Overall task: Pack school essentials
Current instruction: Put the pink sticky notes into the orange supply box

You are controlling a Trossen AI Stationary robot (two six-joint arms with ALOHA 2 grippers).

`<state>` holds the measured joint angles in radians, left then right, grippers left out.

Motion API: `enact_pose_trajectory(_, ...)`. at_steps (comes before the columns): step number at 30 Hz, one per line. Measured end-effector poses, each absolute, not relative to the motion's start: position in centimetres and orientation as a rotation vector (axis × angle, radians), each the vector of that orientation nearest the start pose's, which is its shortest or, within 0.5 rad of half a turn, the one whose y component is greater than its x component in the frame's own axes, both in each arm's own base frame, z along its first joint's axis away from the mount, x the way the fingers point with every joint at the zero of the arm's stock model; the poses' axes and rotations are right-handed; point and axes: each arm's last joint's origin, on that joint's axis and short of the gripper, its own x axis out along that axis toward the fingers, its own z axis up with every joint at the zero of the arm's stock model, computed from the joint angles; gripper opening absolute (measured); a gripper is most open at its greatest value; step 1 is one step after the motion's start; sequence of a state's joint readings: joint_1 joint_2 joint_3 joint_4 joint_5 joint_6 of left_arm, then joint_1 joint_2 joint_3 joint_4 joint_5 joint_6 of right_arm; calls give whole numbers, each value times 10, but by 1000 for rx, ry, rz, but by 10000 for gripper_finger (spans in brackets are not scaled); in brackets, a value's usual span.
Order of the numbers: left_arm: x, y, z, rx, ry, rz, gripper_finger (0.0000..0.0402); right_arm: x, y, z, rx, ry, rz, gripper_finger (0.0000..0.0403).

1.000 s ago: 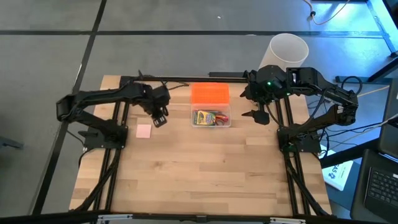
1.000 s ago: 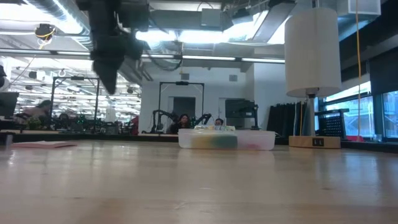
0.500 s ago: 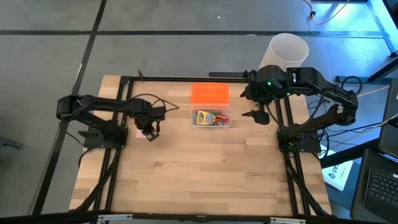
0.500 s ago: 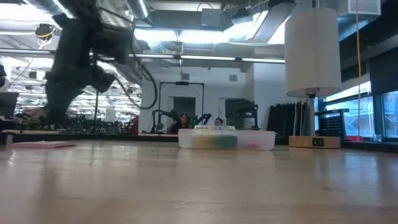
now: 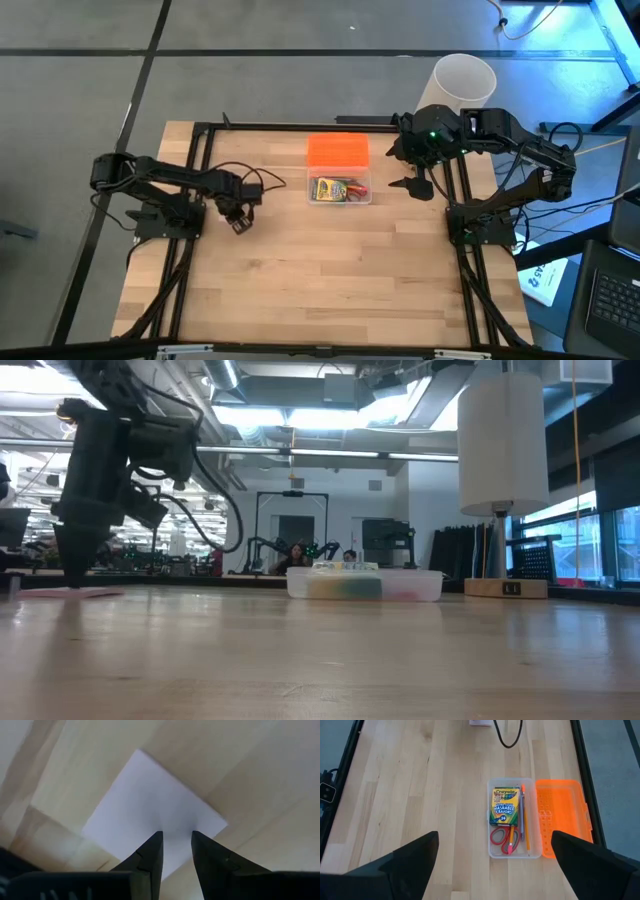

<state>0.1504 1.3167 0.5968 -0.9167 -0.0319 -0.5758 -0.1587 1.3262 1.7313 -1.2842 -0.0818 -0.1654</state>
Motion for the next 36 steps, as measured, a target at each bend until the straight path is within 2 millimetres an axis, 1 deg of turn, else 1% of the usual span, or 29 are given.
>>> enact_pose_trajectory(7,179,21,144,-519,1462,547,94,217,-32,437,-49,876,0,385)
enact_pose_trajectory(18,203,8,148,-598,1273,327,94,217,-32,437,-50,876,0,385)
enact_pose_trajectory(21,210,3,149,-599,1217,258,94,217,-32,437,-50,876,0,385)
enact_pose_trajectory(25,215,-3,151,-590,1173,214,94,217,-32,437,-50,876,0,385)
enact_pose_trajectory(29,219,-3,163,-587,1143,201,94,217,-32,437,-50,875,0,385)
enact_pose_trajectory(33,220,-2,178,-529,1176,195,94,217,-32,437,-50,875,0,385)
enact_pose_trajectory(36,221,-2,192,-487,1210,194,94,217,-32,437,-45,875,-2,385)
